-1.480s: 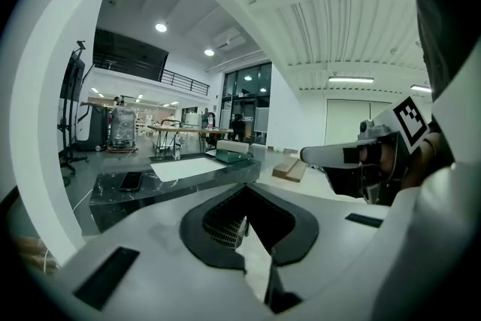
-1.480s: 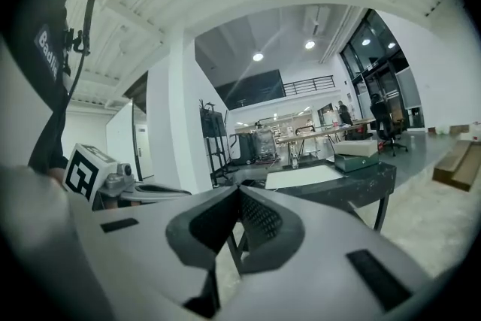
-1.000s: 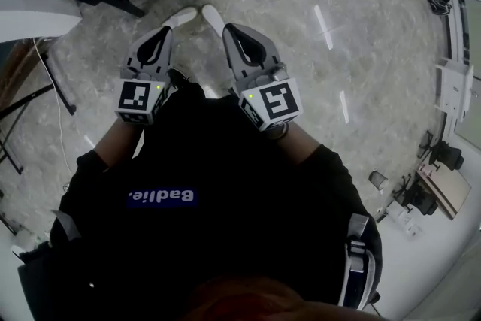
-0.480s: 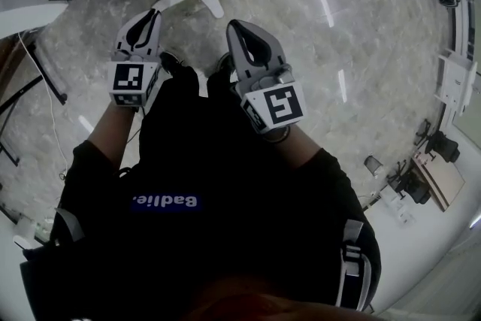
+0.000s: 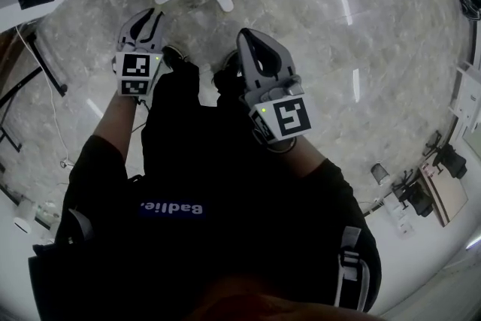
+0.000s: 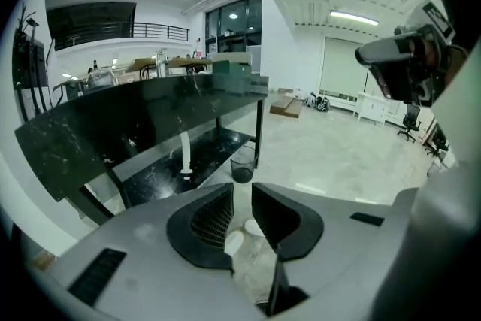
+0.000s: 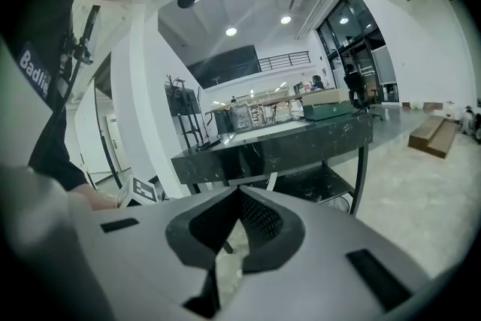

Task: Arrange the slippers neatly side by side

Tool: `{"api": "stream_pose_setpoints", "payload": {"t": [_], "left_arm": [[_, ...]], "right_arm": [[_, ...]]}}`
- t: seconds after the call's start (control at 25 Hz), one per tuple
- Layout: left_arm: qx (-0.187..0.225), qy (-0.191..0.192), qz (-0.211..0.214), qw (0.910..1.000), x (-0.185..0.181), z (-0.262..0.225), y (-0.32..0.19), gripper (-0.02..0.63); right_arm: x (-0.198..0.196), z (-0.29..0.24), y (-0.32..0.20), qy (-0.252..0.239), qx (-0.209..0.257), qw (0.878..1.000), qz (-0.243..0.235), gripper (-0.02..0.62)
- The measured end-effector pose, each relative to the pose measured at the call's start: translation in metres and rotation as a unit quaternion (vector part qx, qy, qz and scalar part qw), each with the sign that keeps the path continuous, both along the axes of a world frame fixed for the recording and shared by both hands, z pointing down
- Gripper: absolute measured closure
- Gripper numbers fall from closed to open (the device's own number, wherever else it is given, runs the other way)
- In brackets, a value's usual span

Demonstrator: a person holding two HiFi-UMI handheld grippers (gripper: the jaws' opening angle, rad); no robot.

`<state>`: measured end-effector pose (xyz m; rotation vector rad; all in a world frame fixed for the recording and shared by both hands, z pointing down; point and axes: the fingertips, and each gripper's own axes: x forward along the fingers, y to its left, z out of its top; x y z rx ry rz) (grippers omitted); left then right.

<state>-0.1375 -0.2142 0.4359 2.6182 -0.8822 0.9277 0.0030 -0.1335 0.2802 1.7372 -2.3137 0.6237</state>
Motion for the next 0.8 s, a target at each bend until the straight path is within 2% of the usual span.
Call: {"api": "stream_pose_setpoints", "payload": {"t": [0.24, 0.44, 0.68, 0.8], "left_arm": [[-0.016, -0.068, 0.005, 0.9975, -0.006, 0.114, -0.023, 0.555], [-0.044, -0.12, -0.018, 0.9916, -0.033, 0.24, -0.043, 0.555], [-0.052, -0.154, -0.018, 0.9865, -0.042, 0.353, -0.058, 0.555], [-0.053, -0.164, -0.013, 0.985, -0.047, 0.408, -0.067, 0.555]], "right_arm": [[0.011, 0.069, -0.004, -0.019, -0.018, 1.0, 0.0, 0.595], [0.013, 0.135, -0.011, -0.043, -0.02, 0.999, 0.007, 0.595], [0.011, 0.221, -0.011, -0.06, -0.032, 0.998, -0.006, 0.595], [0.005, 0.265, -0.018, -0.07, -0.02, 0.997, -0.01, 0.595]]}}
